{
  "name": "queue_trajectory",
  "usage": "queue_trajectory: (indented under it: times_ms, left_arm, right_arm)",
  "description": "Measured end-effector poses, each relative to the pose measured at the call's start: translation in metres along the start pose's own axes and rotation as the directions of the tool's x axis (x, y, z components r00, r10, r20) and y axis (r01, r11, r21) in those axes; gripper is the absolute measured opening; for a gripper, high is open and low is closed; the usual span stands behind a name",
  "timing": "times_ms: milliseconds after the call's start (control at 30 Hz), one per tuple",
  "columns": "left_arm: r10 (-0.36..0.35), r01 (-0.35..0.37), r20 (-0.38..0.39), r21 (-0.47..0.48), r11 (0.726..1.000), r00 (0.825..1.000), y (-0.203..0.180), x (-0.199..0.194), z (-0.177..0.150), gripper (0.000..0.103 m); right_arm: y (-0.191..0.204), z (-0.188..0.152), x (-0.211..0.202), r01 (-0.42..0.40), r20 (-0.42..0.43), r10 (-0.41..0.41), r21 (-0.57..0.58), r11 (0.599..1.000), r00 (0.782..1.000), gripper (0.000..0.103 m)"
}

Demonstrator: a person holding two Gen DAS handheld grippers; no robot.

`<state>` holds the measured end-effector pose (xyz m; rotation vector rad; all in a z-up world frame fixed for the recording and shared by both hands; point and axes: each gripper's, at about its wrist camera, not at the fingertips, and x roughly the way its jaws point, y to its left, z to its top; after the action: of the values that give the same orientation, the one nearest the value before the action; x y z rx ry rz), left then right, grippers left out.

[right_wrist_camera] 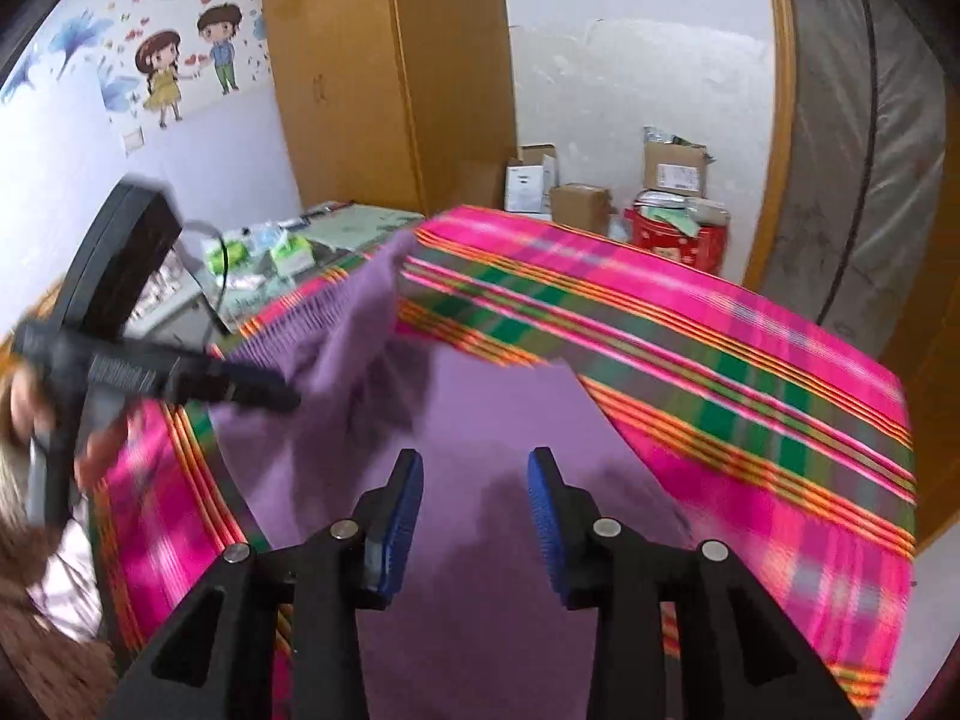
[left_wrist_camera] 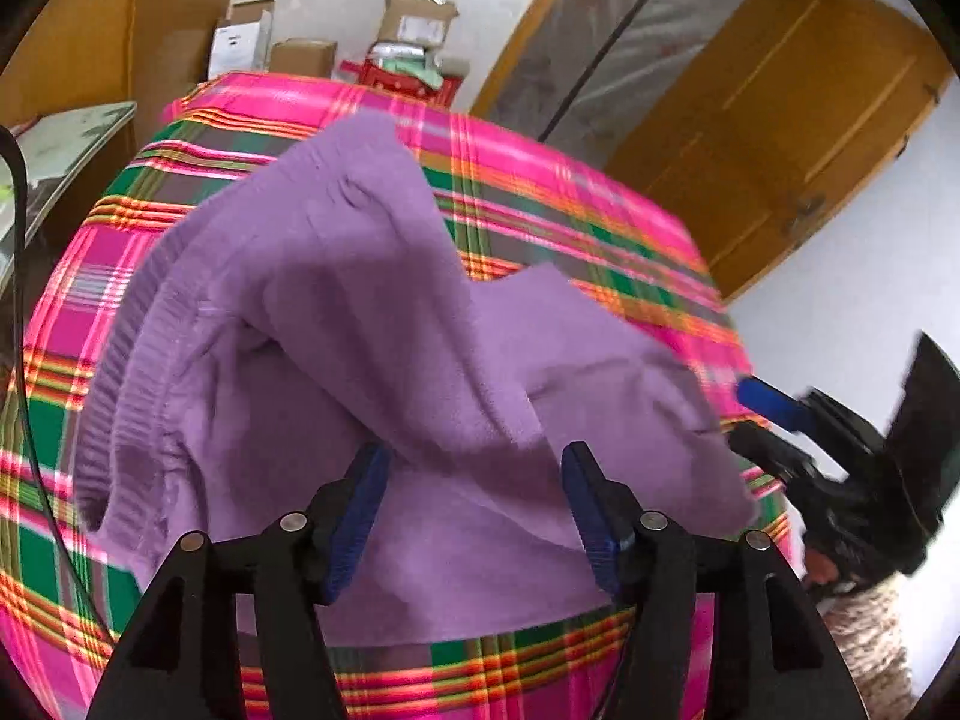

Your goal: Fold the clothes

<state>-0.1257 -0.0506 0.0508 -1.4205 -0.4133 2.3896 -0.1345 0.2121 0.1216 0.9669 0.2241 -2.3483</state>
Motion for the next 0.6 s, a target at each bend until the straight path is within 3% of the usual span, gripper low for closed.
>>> queue_trajectory:
  times_ms: [267,467,600]
  left_arm:
    - [0.039,-0.043,-0.069,-0.052,0.998,0.997,-0.002,0.027,0.003,0.063]
    - [0.024,-0.038,-0.11,-0.128,0.991,0.994,0.007,0.047,0.009,0.063]
    - [0.025,-0.04,-0.111,-0.13,0.991,0.994,0.002,0.053,0.015,0.062]
  right_arm:
    - [-0.003,-0.046,-0.025,-0.007,-0.003,0.006,-0.068,0.998,1.0,0.04]
    - [-0.001,-0.068,-0.027,0.008,-0.028,-0.011,-0.124,0.992,1.0,0.04]
    - [-0.01,-0.073,-0.027,0.027,-0.027,-0.03,-0.092,0.995,0.999,0.04]
